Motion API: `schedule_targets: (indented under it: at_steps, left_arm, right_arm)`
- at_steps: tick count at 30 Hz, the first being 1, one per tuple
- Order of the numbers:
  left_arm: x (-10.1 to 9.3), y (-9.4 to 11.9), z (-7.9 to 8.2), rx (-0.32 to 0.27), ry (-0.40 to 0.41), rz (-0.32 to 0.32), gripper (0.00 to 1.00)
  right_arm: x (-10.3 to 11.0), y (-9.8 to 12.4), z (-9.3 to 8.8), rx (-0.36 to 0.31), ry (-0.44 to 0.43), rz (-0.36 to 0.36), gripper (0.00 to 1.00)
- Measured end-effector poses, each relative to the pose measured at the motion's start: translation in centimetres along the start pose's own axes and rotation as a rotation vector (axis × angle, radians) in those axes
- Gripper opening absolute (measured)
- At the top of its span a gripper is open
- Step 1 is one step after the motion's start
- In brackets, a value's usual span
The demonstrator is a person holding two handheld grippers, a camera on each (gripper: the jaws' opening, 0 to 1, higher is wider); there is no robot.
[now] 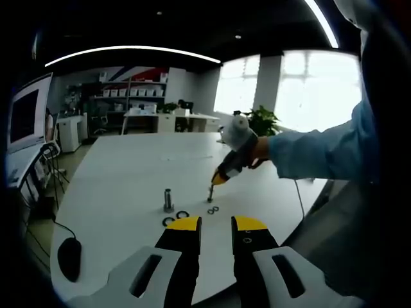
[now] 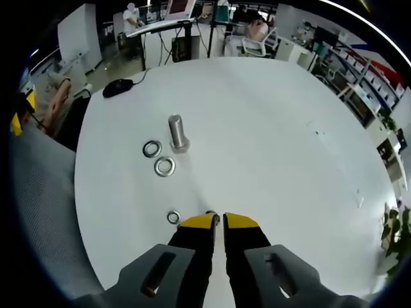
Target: Place the washer onto the threaded stud by aligning its center hole with the stud, sliding it down to the base, and recovering from edge contact or off-axis alignment until the washer reaches the visible bottom stop.
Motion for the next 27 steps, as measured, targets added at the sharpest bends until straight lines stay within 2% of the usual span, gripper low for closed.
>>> schedule_targets:
  at_steps: [27]
  left_arm:
    - [0.01,0.07,-0.11,0.004,0.003,-0.002,0.15]
  right_arm:
    - [0.28,0.25,-0.02,-0.013,-0.012,-0.005,0.08]
Point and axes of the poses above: the point that each gripper's makers call its tool centre point, and the gripper's own axes: y roughly backward along the fingers, x roughly to its left, z roughly out of its top, the point moved 4 cm from there along y, roughly backward along the fingers, and after that the axes turned 13 degrees about -x, right-handed, at the moved point
